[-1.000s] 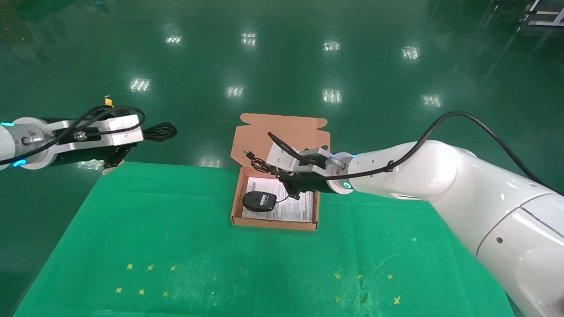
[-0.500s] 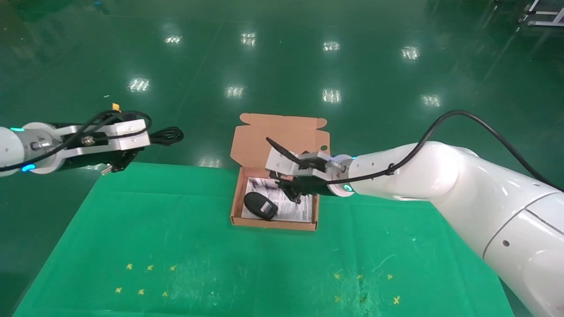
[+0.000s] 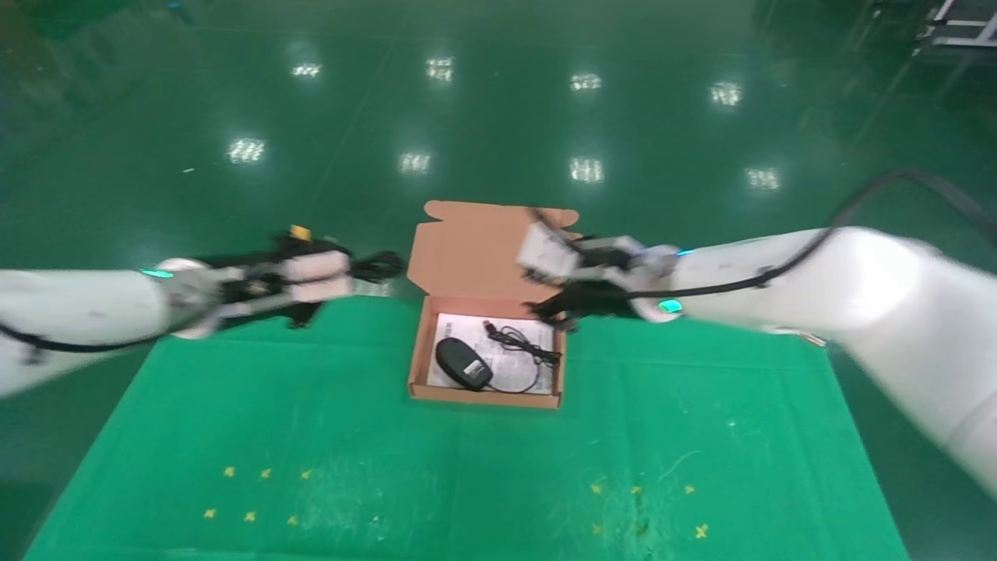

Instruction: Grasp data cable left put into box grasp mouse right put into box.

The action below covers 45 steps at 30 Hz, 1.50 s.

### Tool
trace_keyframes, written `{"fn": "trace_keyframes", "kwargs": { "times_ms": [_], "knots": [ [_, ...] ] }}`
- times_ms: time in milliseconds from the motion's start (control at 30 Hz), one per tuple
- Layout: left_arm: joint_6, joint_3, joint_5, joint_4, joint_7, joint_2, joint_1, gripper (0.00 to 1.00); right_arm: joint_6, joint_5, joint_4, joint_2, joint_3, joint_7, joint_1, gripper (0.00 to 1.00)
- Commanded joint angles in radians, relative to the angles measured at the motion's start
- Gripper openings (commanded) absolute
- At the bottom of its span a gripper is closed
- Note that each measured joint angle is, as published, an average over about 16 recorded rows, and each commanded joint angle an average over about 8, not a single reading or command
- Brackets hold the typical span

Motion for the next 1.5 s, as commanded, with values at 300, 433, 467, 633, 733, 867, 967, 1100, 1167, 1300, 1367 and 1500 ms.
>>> {"fn": "trace_keyframes", "kwargs": {
  "times_ms": [300,433,467,633,733,867,967,1100,1167,1300,1367,1500],
  "knots": [
    [-0.166,0.037,-0.114,0.239,0.258,0.189,0.019,0.00,0.005,-0.041,0.146,0.163,-0.003,0.093,0.037,1.00],
    [-0.216,0.046,-0.165,0.354,0.381,0.267,0.013,0.00,0.005,-0.068,0.219,0.221,-0.010,0.144,0.048,1.00],
    [-0.229,0.049,-0.176,0.383,0.411,0.285,0.011,0.00,0.005,-0.075,0.236,0.234,-0.011,0.158,0.051,1.00],
    [-0.279,0.068,-0.238,0.487,0.522,0.348,0.005,0.00,0.004,-0.112,0.315,0.292,-0.018,0.226,0.065,1.00],
    [-0.294,0.093,-0.289,0.504,0.568,0.360,0.008,0.00,0.004,-0.133,0.358,0.322,-0.021,0.264,0.071,1.00],
    [-0.305,0.137,-0.368,0.501,0.615,0.364,0.013,0.00,0.009,-0.159,0.403,0.351,-0.024,0.308,0.074,1.00],
    [-0.312,0.171,-0.427,0.498,0.644,0.365,0.012,0.00,0.013,-0.177,0.425,0.364,-0.027,0.333,0.073,1.00],
    [-0.317,0.209,-0.490,0.498,0.672,0.366,0.007,0.41,0.017,-0.195,0.443,0.372,-0.030,0.356,0.073,1.00],
    [-0.319,0.224,-0.514,0.500,0.682,0.367,0.004,0.66,0.018,-0.202,0.450,0.375,-0.032,0.364,0.073,1.00],
    [-0.321,0.239,-0.537,0.504,0.689,0.369,0.001,1.00,0.018,-0.209,0.457,0.379,-0.033,0.369,0.074,1.00],
    [-0.320,0.242,-0.541,0.505,0.690,0.368,0.000,1.00,0.018,-0.210,0.458,0.379,-0.033,0.370,0.074,1.00],
    [-0.319,0.237,-0.534,0.504,0.688,0.368,0.000,1.00,0.018,-0.208,0.455,0.378,-0.033,0.369,0.073,1.00]
  ]
}}
